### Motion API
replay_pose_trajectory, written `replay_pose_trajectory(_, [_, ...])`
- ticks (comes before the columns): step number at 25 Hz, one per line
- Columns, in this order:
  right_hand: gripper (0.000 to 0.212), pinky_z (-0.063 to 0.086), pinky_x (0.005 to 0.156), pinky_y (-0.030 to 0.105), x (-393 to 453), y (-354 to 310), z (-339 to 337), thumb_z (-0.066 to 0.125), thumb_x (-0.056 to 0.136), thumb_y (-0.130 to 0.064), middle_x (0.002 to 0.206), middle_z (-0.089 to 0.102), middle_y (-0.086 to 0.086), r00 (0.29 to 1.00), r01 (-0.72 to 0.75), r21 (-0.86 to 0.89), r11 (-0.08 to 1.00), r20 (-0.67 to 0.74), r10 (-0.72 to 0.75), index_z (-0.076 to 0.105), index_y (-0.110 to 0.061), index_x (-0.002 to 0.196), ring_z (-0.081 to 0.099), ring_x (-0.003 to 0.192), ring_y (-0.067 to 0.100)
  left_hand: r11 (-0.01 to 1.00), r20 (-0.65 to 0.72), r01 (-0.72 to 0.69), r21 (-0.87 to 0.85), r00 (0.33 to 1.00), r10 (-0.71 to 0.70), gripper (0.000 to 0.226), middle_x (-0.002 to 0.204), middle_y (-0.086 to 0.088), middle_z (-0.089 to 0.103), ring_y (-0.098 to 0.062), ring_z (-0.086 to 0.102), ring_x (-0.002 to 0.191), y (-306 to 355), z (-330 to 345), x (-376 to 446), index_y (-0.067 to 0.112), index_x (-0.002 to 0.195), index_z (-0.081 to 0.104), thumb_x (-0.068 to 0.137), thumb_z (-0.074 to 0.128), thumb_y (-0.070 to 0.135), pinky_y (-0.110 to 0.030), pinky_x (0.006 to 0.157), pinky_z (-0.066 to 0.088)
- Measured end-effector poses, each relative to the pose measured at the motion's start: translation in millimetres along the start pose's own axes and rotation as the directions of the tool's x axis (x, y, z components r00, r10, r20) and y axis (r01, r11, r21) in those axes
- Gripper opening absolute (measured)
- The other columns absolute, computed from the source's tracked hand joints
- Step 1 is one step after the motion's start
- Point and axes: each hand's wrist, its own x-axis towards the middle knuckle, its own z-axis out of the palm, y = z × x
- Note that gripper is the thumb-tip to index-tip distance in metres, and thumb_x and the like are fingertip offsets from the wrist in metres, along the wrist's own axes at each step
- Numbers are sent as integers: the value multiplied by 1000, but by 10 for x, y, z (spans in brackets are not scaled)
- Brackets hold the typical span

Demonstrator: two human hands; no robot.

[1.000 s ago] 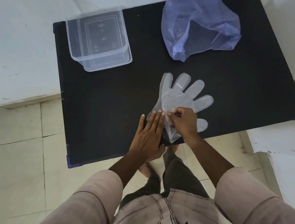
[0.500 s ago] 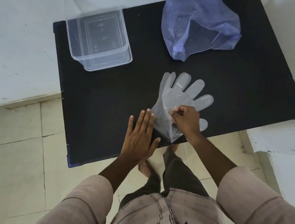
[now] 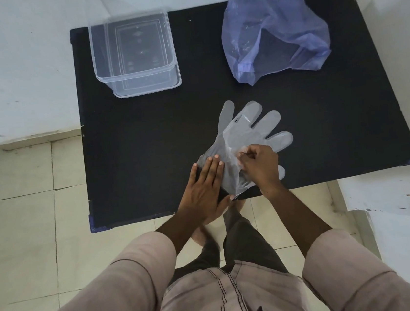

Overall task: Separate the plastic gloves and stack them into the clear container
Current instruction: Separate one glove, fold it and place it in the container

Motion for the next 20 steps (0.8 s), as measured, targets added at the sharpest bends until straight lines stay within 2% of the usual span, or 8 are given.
replay_pose_trajectory(3, [16,47,86,25,76,0,-116,63,91,-23,83,60,2,1000,5,-18,1000,-4,-5,63,-8,86,58,76,13,1000,11,15,-13,1000,-15,84,164,-11,1,-30,-4,150,10,-10,0,14,150,-11,90,2,70,-52,120,-4])
replay_pose_trajectory(5, [19,47,89,28,143,-21,-238,62,92,-24,89,62,2,1000,5,-42,999,5,-5,66,-6,94,60,81,16,1000,17,17,-6,1000,-16,85,165,-10,0,-30,-4,150,16,-20,7,13,153,-7,90,5,69,-52,120,-4])
replay_pose_trajectory(7, [17,54,88,33,233,-42,-393,65,90,-21,89,70,5,999,33,-64,997,6,-33,70,-5,93,66,79,18,1000,31,18,7,999,-19,86,164,-9,-3,-29,-7,150,12,-14,12,13,153,-7,90,6,70,-53,119,-5])
replay_pose_trajectory(10, [11,59,80,43,351,-105,-706,67,86,-14,83,73,12,998,60,-74,995,-4,-61,73,-5,84,70,76,24,1000,10,20,15,1000,-20,85,164,-10,3,-28,-7,148,21,-26,14,13,153,-4,92,11,70,-54,118,-6])
replay_pose_trajectory(15, [10,57,71,33,504,-239,-1246,67,84,-12,76,73,13,992,87,-150,985,-75,-99,74,-5,80,69,68,22,999,29,20,34,999,-21,89,164,-11,2,-31,-2,150,35,-71,9,11,154,2,89,10,72,-56,118,-5])
replay_pose_trajectory(20, [11,59,77,38,596,-380,-1721,68,84,-12,76,73,16,979,132,-222,966,-125,-162,74,-4,81,71,68,26,999,19,24,21,1000,-25,86,161,-7,-7,-30,-8,148,32,-104,12,14,150,-8,90,12,72,-53,114,-13])
